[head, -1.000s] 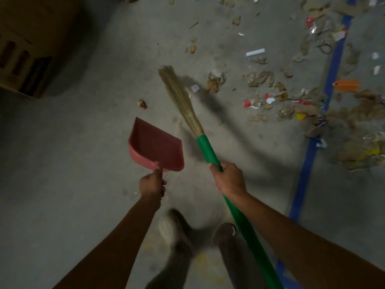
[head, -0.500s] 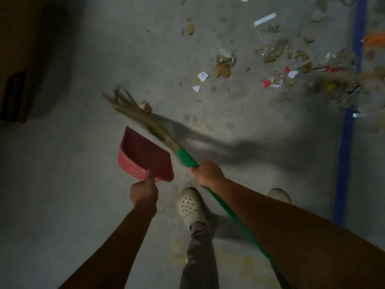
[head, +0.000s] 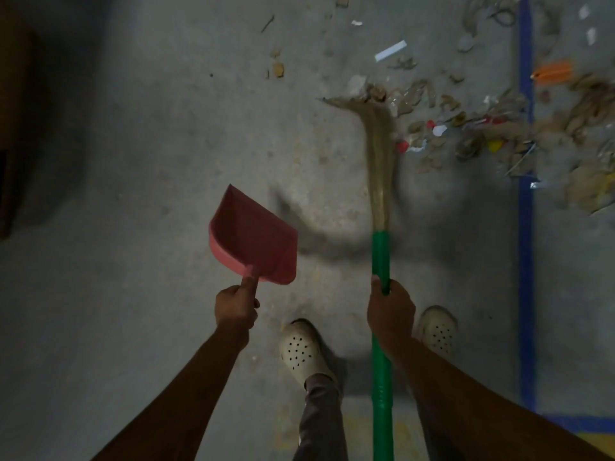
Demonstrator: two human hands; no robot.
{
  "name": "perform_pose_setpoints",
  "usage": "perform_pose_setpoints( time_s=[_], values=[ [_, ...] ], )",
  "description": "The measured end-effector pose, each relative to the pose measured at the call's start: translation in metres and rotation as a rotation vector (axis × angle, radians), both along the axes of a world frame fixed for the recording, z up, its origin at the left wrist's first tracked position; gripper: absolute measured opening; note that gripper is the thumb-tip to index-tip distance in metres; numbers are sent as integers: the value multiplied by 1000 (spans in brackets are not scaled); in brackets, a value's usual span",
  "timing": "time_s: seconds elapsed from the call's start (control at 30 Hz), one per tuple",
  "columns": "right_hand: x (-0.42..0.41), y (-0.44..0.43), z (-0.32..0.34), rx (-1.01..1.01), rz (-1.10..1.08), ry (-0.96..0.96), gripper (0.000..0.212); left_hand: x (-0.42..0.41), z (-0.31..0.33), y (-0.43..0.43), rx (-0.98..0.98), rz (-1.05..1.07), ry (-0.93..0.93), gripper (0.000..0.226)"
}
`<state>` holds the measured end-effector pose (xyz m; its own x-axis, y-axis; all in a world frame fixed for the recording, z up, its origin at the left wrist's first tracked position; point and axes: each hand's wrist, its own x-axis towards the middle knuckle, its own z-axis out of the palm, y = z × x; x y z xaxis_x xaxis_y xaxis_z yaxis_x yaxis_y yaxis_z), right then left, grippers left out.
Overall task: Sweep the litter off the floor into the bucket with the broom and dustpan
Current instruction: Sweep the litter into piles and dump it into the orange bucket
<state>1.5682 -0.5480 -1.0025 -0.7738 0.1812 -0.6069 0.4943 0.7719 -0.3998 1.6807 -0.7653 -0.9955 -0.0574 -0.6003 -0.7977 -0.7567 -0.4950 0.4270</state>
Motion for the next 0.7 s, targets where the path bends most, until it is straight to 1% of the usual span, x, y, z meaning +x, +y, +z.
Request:
perform_pose_setpoints(
  time_s=[0.07, 0.17, 0.27, 0.33, 0.43, 0.57, 0.63, 0.7],
  values=[
    [0, -1, 11, -47, 64, 18, 33, -6, 0, 1, -7, -30, 6, 71],
    [-4, -3, 14, -63, 243, -33, 28, -12, -3, 4, -11, -41, -9, 73],
    [-15, 5, 3, -41, 389, -147, 33, -22, -7, 11, -8, -41, -26, 71],
    [-25, 21, -13, 1, 415, -250, 38, -29, -9, 18, -13, -60, -36, 70],
    [-44, 65, -39, 98, 349, -363, 48, -41, -12, 32, -15, -117, -47, 73],
    [-93, 140, -52, 207, 221, -294, 51, -68, -10, 58, -12, -188, -64, 69],
    [-125, 176, -50, 175, 73, -254, 52, -86, -9, 74, -6, -207, -47, 68],
    [-154, 204, -41, 73, -129, -195, 50, -105, -6, 91, -3, -218, -34, 68]
  ],
)
